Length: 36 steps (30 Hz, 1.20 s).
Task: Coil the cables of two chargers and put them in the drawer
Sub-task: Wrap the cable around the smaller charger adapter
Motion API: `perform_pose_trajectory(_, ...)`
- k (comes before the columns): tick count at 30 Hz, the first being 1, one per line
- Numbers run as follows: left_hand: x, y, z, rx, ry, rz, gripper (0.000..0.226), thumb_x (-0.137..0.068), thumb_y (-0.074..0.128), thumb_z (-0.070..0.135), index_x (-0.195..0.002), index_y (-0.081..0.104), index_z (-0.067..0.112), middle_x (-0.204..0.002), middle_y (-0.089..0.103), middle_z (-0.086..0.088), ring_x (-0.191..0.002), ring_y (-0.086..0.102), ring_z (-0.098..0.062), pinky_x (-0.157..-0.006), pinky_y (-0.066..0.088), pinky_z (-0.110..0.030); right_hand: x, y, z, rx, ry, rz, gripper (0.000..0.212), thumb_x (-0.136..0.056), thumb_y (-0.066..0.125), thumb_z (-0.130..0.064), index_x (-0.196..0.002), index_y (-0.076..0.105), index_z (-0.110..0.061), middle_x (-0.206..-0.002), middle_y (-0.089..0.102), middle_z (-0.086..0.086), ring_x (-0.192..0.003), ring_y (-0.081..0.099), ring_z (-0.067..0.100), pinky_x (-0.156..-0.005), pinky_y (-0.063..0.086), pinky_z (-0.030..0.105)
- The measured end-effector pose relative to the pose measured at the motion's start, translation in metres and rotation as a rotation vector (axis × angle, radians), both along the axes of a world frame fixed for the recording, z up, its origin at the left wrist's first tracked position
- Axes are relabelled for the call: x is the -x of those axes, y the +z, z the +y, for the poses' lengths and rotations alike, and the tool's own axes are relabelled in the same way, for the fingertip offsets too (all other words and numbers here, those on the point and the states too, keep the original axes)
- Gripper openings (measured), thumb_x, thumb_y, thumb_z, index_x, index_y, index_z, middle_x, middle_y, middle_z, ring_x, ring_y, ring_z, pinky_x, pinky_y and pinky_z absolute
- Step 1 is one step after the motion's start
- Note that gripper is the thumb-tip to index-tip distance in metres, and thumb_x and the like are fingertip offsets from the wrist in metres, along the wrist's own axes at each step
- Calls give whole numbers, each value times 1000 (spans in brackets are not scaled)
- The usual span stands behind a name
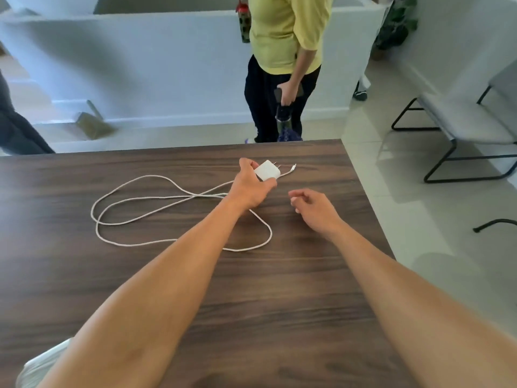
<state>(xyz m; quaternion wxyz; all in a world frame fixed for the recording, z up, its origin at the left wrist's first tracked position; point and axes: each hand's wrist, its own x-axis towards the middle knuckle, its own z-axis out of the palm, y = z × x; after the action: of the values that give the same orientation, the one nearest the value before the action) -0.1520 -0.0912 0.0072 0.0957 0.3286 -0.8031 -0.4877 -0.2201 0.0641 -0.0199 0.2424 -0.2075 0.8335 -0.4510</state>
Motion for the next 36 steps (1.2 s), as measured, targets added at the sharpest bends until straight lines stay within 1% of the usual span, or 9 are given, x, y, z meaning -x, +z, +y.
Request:
perform_pose_trajectory(5, -37, 55, 7, -337, -4, 236, 42, -87, 57, 35, -121, 45, 14, -95, 52, 1, -78, 48, -12, -70, 39, -26, -57, 38, -12, 185, 71, -220, 26, -93, 53, -20, -117, 61, -27, -99, 63, -4, -87, 53, 9, -68, 46, 24)
perform_pose_trajectory(7, -59, 71, 10, -451, 24, 278, 26, -93, 45, 34, -106, 55, 13, -86, 53, -1, -73, 45, -13, -69, 35, -28, -80, 47, -14, 212, 123, -190, 30, -95, 53, -22, -125, 56, -23, -105, 63, -1, -88, 54, 8, -72, 45, 22)
perform_pose_trajectory(9, -85, 82, 12, -439, 0, 294, 17, -98, 42, 23, -97, 57, 15, -84, 54, -2, -73, 47, -14, -71, 36, -30, -104, 53, -16, 256, 143, -125, 33, -96, 54, -25, -129, 53, -23, -108, 63, 2, -89, 56, 9, -75, 43, 24)
perform_pose_trajectory(14, -148, 90, 14, -470, -87, 398, 24, -95, 57, 13, -118, 58, 7, -98, 64, -5, -78, 61, -14, -71, 51, -21, -154, 64, -21, 372, 139, -67, 32, -99, 50, -15, -131, 50, -21, -89, 57, -6, -65, 51, -4, -57, 41, 7)
perform_pose_trajectory(17, -182, 96, 16, -516, -81, 453, 27, -92, 61, 10, -118, 58, 5, -98, 66, -4, -82, 63, -15, -69, 53, -20, -174, 63, -22, 345, 145, 11, 18, -97, 54, -19, -113, 59, -24, -90, 56, 1, -51, 45, -2, -47, 36, 9)
perform_pose_trajectory(23, -231, 121, 6, -452, -115, 484, 28, -91, 63, 17, -116, 61, 6, -93, 67, -1, -78, 62, -11, -77, 49, -25, -203, 67, -23, 132, 277, 284, 16, -98, 52, -27, -92, 66, -22, -96, 64, -5, -82, 59, 6, -69, 38, 6)
perform_pose_trajectory(25, -244, 127, 2, -360, -141, 476, 23, -92, 62, 20, -111, 64, 8, -87, 67, 1, -76, 60, -10, -74, 50, -23, -208, 69, -22, 92, 313, 322, 18, -98, 51, -24, -92, 67, -19, -89, 63, -13, -77, 58, 5, -67, 39, 5)
perform_pose_trajectory(29, -272, 124, -9, -144, -225, 360, 15, -93, 62, 20, -104, 70, 13, -94, 72, -8, -82, 63, -16, -84, 53, -29, -199, 89, -22, 22, 320, 393, 20, -98, 51, -24, -91, 69, -19, -84, 72, -4, -69, 60, 15, -71, 46, 31)
perform_pose_trajectory(36, -304, 97, -25, -84, -273, 244, 18, -91, 64, 21, -108, 71, 17, -102, 73, -14, -86, 66, -15, -85, 56, -36, -192, 150, -36, -51, 429, 457, 23, -96, 56, -28, -80, 70, -19, -71, 69, -4, -58, 61, 13, -65, 47, 28)
